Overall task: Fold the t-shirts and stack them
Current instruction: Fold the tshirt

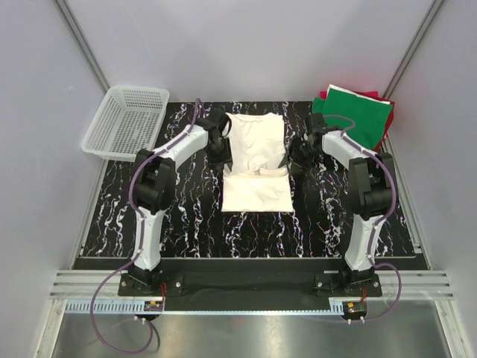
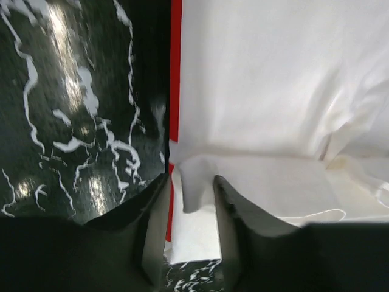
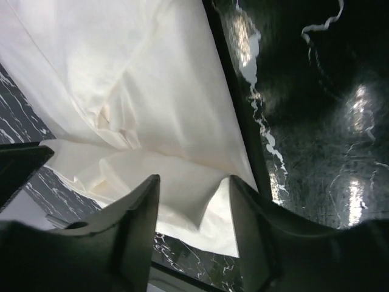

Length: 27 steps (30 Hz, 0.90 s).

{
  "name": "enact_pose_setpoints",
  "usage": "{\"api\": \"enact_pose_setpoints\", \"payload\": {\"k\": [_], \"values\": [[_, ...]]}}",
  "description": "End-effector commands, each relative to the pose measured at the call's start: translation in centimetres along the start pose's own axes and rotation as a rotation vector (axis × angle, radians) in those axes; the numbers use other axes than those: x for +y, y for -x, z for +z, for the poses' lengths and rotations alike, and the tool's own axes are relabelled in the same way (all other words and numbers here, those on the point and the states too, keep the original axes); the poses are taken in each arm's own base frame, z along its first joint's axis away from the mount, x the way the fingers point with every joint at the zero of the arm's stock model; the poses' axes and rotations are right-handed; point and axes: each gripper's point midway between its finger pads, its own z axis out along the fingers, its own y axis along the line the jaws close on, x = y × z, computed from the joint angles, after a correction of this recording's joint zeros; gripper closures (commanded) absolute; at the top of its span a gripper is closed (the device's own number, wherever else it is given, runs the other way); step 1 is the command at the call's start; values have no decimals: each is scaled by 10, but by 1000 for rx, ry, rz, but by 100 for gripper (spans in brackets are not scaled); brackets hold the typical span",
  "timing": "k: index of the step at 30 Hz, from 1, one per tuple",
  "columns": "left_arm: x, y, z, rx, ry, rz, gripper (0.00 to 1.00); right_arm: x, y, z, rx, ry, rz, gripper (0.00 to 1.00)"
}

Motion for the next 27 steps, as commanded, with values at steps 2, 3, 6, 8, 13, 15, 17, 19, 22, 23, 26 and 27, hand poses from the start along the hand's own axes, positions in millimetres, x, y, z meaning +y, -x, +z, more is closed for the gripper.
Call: {"api": "enact_pose_setpoints", "payload": {"k": [2,3,6,8,13,15,17,19,22,23,26,27], "values": [[-16,65,-41,-82,-88,6,52,23,48,-36,-99,-5,-46,39],[-25,82,-56,-123,-111,11,51,31,57,-49,-133,-2,-63,38],[-23,86,-92,-178,-110,30,46,30,53,-78,-208,-18,-73,34],[-22,86,-102,-230,-124,33,44,27,50,-90,-258,-23,-81,32],[-6,48,-101,-250,-154,7,44,30,-2,-89,-209,106,-107,35],[-4,22,-90,-211,-163,7,46,29,-15,-77,-176,131,-126,37],[-5,-4,-74,-173,-169,16,47,34,-27,-67,-134,173,-146,38],[-14,-20,-73,-178,-197,42,47,24,-44,-51,-75,173,-138,40],[-8,-51,-62,-159,-208,44,48,10,-55,-35,-47,163,-135,41],[2,-69,-50,-121,-192,29,48,6,-56,-28,-38,160,-137,41],[11,-91,-47,-118,-207,13,48,1,-62,-20,3,152,-138,43],[10,-93,-53,-141,-227,15,48,-4,-65,-18,6,137,-131,44]]}}
